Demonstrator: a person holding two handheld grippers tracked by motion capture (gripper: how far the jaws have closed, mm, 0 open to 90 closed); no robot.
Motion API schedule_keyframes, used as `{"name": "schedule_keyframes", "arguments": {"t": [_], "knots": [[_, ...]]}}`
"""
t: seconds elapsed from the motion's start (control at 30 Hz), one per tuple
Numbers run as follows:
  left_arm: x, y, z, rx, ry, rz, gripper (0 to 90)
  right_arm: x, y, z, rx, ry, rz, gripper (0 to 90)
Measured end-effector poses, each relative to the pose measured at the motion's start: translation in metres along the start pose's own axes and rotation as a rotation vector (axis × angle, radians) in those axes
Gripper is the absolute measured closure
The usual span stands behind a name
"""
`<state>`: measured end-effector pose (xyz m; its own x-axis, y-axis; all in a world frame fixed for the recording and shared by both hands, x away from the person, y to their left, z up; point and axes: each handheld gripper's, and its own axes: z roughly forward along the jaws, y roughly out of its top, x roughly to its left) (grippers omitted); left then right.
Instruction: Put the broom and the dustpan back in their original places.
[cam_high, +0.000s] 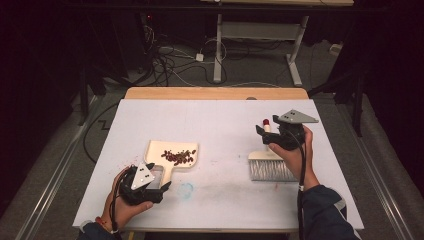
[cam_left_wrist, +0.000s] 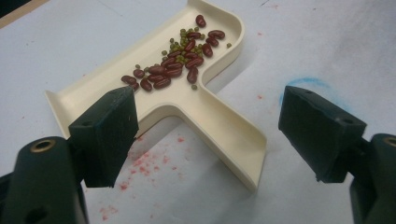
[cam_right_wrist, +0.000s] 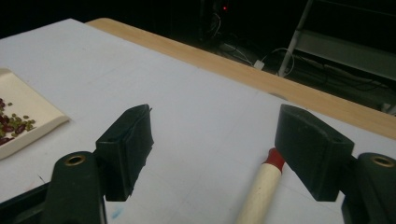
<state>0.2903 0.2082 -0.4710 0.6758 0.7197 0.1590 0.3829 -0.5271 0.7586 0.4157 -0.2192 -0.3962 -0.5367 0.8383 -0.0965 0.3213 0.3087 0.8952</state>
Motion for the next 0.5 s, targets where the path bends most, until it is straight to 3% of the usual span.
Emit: {"name": "schedule_keyframes", "arguments": {"t": [0.5], "knots": [[-0.001,0.0,0.001,0.002,0.0,0.004,19.2,0.012,0.005,-0.014,-0.01,-0.008,-0.024,20.9]]}}
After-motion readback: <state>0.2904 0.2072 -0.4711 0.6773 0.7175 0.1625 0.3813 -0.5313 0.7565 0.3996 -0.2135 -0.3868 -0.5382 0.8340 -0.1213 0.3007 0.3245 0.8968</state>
